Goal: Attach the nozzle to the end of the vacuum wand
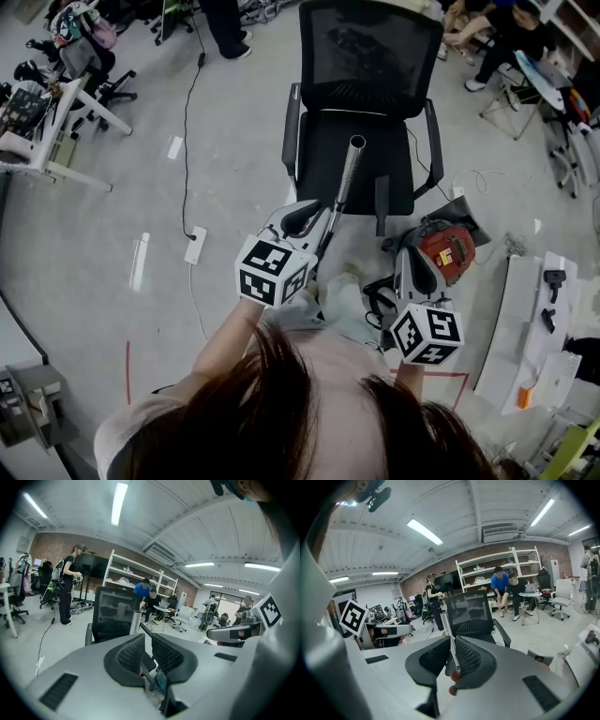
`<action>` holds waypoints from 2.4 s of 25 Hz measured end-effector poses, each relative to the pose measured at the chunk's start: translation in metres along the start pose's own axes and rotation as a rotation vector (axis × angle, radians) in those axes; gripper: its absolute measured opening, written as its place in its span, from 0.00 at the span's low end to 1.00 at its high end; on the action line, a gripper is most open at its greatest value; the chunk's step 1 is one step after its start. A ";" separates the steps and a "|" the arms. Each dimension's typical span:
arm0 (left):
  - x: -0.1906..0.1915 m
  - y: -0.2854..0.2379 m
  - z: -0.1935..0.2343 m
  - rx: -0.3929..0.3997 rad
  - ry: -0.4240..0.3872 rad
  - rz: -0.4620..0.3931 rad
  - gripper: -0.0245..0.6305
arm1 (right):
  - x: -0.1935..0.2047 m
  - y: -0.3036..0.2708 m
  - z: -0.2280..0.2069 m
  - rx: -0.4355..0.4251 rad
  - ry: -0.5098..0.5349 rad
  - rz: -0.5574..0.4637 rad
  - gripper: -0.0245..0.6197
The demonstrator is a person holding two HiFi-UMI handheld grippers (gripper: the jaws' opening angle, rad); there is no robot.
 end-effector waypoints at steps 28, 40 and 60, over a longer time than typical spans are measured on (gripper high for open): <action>-0.006 -0.114 0.005 -0.207 0.053 0.024 0.16 | -0.049 -0.068 -0.099 -0.132 0.115 0.094 0.08; -0.001 -0.146 0.009 -0.220 0.032 0.061 0.21 | -0.046 -0.068 -0.122 -0.109 0.113 0.091 0.08; 0.017 -0.190 0.027 -0.267 0.005 0.144 0.25 | -0.038 -0.068 -0.145 -0.067 0.093 0.099 0.08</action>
Point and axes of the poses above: the fingertips, and each gripper's own axes: y backward along the fingers, z to its left, x out of its underside, the point moved 9 cm from there along y, backward along the fingers, and after that the axes turned 4 degrees about -y, right-handed, at the moved point
